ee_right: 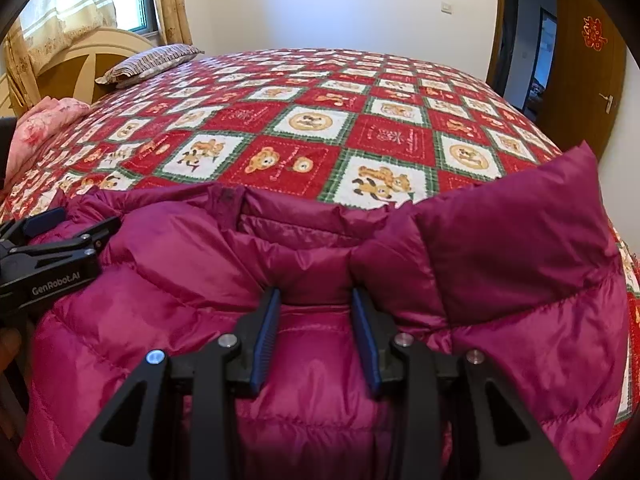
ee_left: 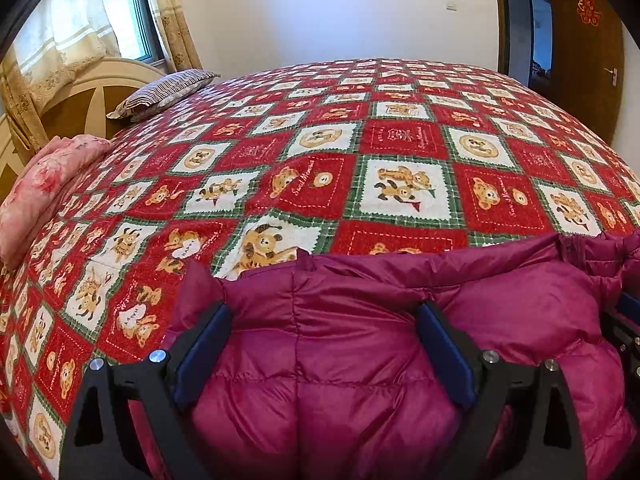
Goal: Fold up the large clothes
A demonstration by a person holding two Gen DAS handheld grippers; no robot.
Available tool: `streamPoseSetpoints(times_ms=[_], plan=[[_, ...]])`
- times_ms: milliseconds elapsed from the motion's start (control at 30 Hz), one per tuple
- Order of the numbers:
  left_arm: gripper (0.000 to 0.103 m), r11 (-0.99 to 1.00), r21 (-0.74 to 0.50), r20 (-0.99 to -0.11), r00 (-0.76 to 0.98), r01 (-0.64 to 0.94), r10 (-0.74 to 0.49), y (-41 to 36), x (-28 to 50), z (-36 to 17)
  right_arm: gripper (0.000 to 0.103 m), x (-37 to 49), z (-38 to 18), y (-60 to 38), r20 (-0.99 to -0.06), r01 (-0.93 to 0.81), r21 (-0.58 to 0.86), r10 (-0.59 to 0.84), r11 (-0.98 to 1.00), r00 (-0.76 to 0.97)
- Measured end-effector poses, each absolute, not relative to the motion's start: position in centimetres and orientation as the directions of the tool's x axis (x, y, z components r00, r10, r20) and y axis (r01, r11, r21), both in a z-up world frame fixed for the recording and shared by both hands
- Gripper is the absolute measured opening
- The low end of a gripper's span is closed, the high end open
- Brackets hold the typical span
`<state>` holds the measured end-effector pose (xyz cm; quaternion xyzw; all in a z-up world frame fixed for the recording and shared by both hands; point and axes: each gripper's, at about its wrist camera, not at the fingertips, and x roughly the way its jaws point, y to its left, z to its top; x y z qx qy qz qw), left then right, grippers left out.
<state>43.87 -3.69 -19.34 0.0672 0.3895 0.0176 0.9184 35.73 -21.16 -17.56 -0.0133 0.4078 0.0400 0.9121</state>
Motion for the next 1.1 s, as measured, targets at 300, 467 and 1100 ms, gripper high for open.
streamPoseSetpoints(times_ms=[300, 467, 1100], plan=[[0.095, 0.99, 0.138, -0.714, 0.695, 0.02, 0.085, -3.72, 43.89, -19.37, 0.04, 35.79, -17.63, -21.12, -0.746, -0.084, 0.005, 0.06, 0.996, 0.663], [0.095, 0.99, 0.138, -0.713, 0.696, 0.02, 0.086, -3.73, 43.91, -19.38, 0.04, 35.81, -17.71, -21.1, -0.746, -0.085, 0.004, 0.059, 0.996, 0.663], [0.096, 0.986, 0.162, -0.715, 0.692, 0.024, 0.1, -3.79, 43.79, -19.14, 0.04, 36.04, -17.75, -20.46, -0.757, -0.09, -0.049, 0.022, 0.995, 0.654]])
